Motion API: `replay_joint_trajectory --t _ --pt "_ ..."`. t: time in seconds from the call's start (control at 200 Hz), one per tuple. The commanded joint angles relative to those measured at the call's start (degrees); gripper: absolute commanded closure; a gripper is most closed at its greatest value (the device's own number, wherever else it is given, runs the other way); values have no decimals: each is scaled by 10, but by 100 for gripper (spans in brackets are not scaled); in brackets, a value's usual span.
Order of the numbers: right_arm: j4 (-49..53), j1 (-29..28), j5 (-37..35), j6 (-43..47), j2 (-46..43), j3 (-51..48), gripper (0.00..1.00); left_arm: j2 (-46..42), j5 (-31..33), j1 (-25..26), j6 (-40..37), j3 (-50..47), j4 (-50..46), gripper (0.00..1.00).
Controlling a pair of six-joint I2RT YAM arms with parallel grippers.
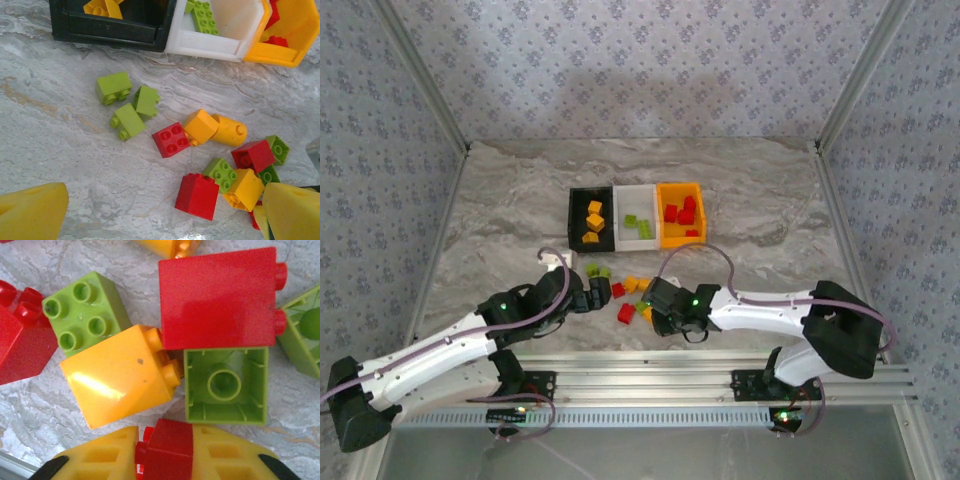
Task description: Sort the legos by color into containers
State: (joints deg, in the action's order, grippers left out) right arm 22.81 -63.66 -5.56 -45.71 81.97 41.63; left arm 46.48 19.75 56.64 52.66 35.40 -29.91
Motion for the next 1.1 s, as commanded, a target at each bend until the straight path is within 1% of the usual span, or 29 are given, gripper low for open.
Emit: replay_joint_trajectory --t 0.0,0.135,0.19,0.29,0.37,0.4,0.435,0.52,0.61,0.655,0.675,0.78,0.879,0.944,1.004,1.039,1.079,1.089,1.094 --pt "35 -11 2 -13 -43 -6 76 -7 25 2 7 8 -21 0" --pt "90 -10 7 -13 -114 -6 78 -7 37 2 9 5 -27 0" --pt "112 4 0 1 -145 6 78 -6 39 2 8 1 -24 1" --pt "153 58 -10 52 -178 50 78 -3 34 1 -2 -6 -8 0" --pt "156 126 -12 89 -170 101 78 5 36 1 -5 -4 -3 0" --pt "151 151 -13 92 -159 120 78 6 36 1 -7 -3 -1 1" --pt "144 178 -16 117 -142 143 78 8 38 1 -7 -3 0 1" --pt "111 234 -18 131 -91 189 78 12 37 1 -12 0 6 0" --pt "76 280 -12 141 -2 243 78 19 40 0 -21 2 10 1" --pt "71 294 -19 145 43 262 78 21 41 0 -26 1 12 1" --pt "70 299 -23 147 62 290 77 23 42 0 -28 0 14 1" --pt "69 322 -37 153 159 357 77 24 43 -1 -28 -12 27 0" --pt "80 333 -54 155 226 414 77 31 28 -6 -32 -17 34 0" --pt "88 337 -55 152 258 442 75 40 18 -9 -38 -18 42 1" --pt "90 341 -53 151 276 459 69 47 13 -10 -45 -17 46 1" --pt "90 343 -50 150 282 468 61 51 10 -11 -48 -17 46 1" --pt "91 345 -47 148 284 475 50 54 5 -13 -54 -17 50 0" --pt "91 346 -47 148 283 476 49 54 4 -13 -55 -17 50 1" --pt "91 347 -45 147 283 478 46 55 2 -14 -55 -17 50 1"
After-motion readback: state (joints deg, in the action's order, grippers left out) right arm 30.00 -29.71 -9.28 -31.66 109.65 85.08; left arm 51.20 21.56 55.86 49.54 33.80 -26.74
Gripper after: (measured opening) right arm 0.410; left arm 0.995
